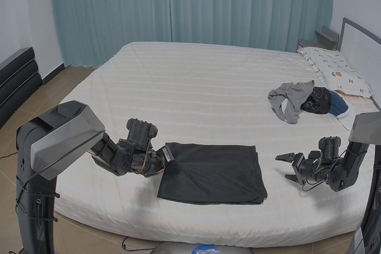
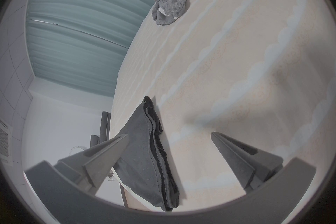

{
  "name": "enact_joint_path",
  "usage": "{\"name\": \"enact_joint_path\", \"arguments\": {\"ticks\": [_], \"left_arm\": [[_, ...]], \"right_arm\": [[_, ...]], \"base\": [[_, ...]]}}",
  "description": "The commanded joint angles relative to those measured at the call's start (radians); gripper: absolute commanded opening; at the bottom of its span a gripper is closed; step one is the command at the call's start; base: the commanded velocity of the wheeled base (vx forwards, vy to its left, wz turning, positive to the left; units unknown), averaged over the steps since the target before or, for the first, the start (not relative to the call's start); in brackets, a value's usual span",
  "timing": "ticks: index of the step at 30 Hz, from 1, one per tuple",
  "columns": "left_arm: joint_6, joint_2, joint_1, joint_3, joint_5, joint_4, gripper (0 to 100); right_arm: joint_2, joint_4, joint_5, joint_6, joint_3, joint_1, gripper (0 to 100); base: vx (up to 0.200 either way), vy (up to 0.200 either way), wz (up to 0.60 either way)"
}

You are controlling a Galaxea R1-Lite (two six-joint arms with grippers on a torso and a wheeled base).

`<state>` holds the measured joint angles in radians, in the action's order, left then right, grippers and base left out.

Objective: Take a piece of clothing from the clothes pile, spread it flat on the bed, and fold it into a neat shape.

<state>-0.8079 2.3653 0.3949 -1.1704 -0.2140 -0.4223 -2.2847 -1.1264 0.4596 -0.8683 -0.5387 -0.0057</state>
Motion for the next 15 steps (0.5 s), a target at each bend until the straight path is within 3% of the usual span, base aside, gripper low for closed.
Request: {"name": "enact_joint_path", "arguments": {"ticks": [1,15], "left_arm": [[-0.002,-0.005,-0.001,0.003,-0.001,-0.001,0],[-0.004,-0.009,-0.001,0.009,-0.001,0.005,0]], "right_arm": [[-0.002,0.0,0.001,0.0,0.002,0.0,100],[-0.002,0.0,0.001,0.0,0.002,0.003,100]], "base": [[0.0,0.2,0.0],[0.0,0.2,0.0]]}}
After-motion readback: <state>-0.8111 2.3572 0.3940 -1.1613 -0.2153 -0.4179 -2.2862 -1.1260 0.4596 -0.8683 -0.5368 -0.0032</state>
